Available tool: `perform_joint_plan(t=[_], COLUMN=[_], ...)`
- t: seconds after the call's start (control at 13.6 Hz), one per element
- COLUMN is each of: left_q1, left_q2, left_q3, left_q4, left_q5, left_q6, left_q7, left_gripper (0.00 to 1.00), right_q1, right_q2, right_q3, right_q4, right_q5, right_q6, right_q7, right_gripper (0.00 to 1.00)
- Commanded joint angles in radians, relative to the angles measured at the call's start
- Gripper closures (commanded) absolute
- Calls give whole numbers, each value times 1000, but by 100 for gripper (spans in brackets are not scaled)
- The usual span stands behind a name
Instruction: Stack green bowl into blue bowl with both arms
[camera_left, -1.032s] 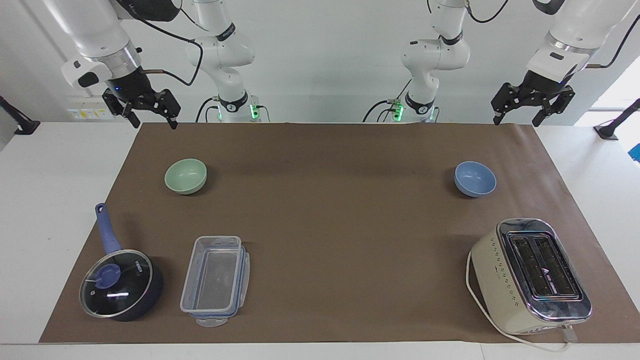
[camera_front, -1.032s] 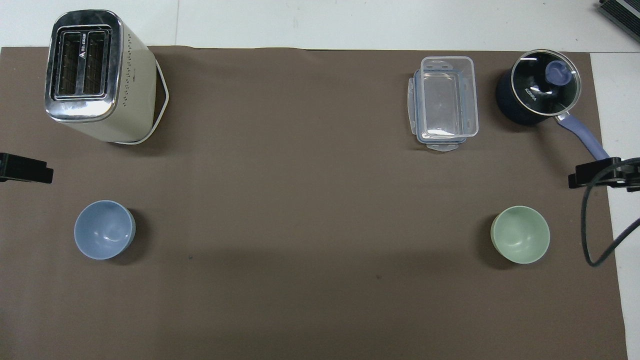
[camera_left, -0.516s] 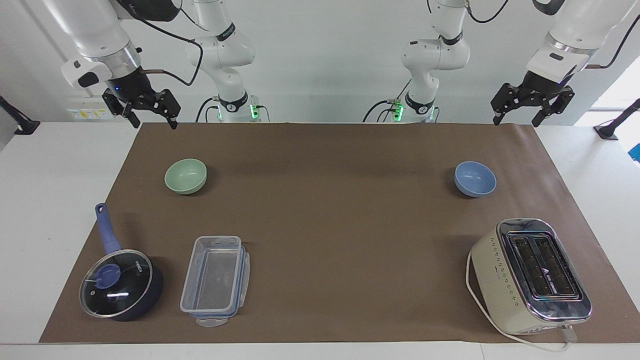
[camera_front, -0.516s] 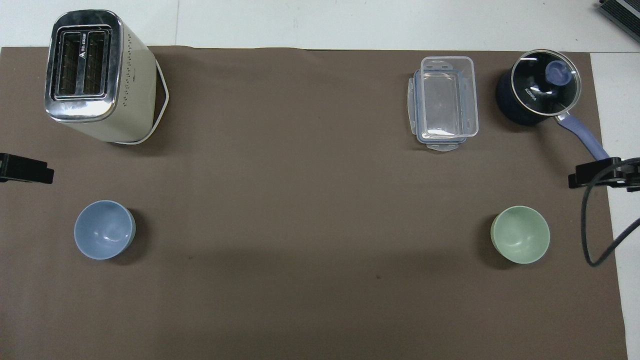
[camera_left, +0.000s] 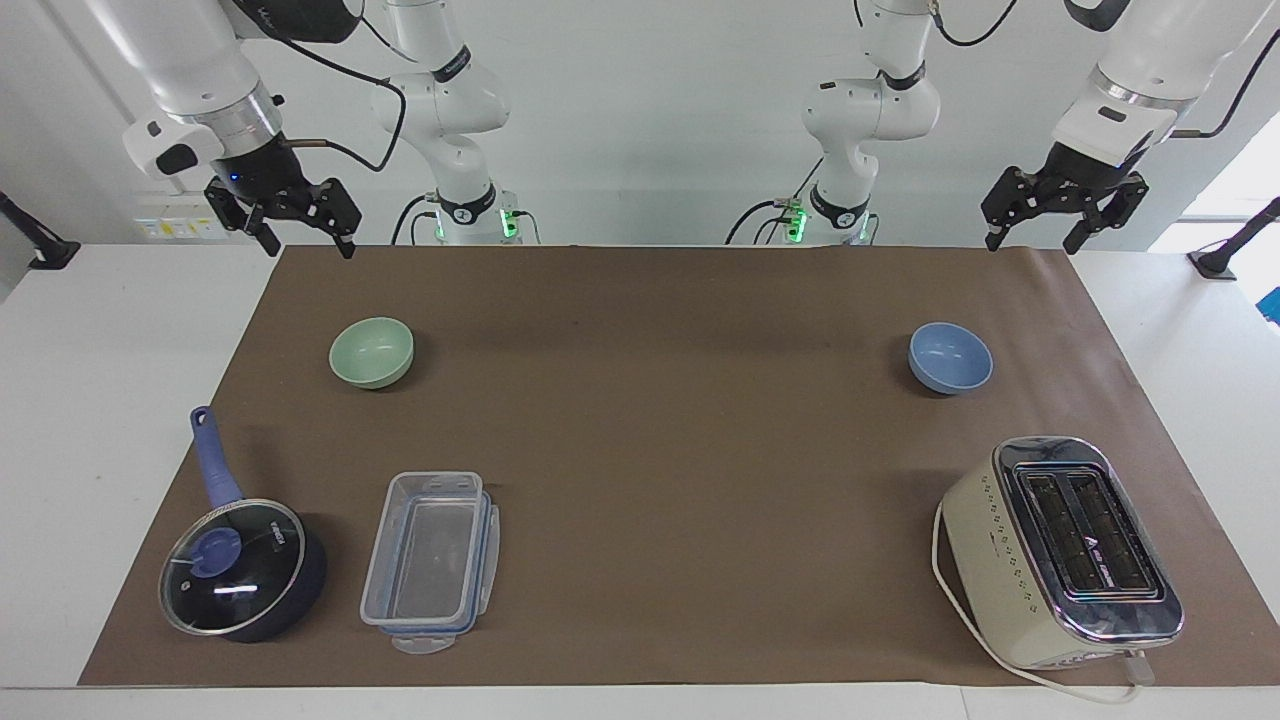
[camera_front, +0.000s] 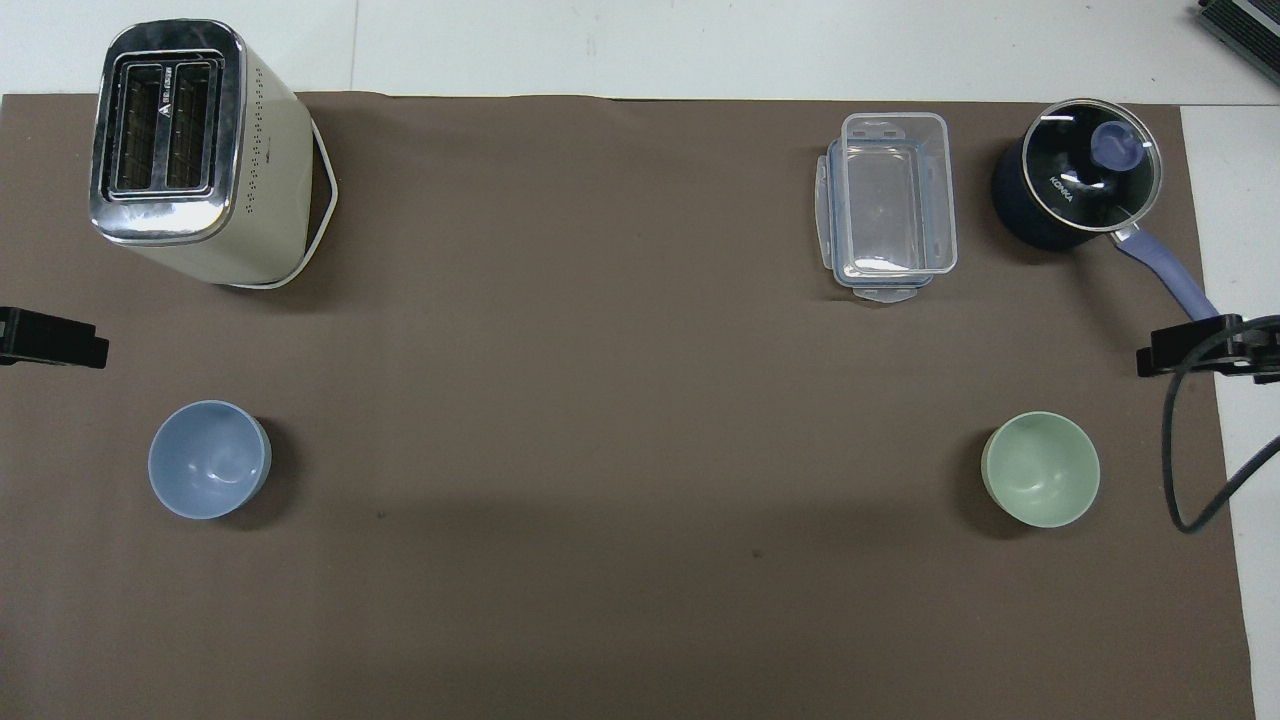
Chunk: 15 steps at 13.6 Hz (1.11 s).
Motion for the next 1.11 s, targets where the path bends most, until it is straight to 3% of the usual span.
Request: perform_joint_plan(t=[0.0, 1.03], left_q1=[11, 32], left_q2=[-25, -25], left_q3=[-4, -4], left_q4=[-26, -26], left_q5=[-9, -9], left_q6=[-4, -2], left_q7=[10, 40], left_gripper=[0, 0], right_q1=[-6, -6], right_q2=[-4, -4], right_q3=[2, 2], right_q4=[4, 2], right_q5=[15, 15], right_q6=[2, 2], right_q7=[-23, -23], right_gripper=[0, 0])
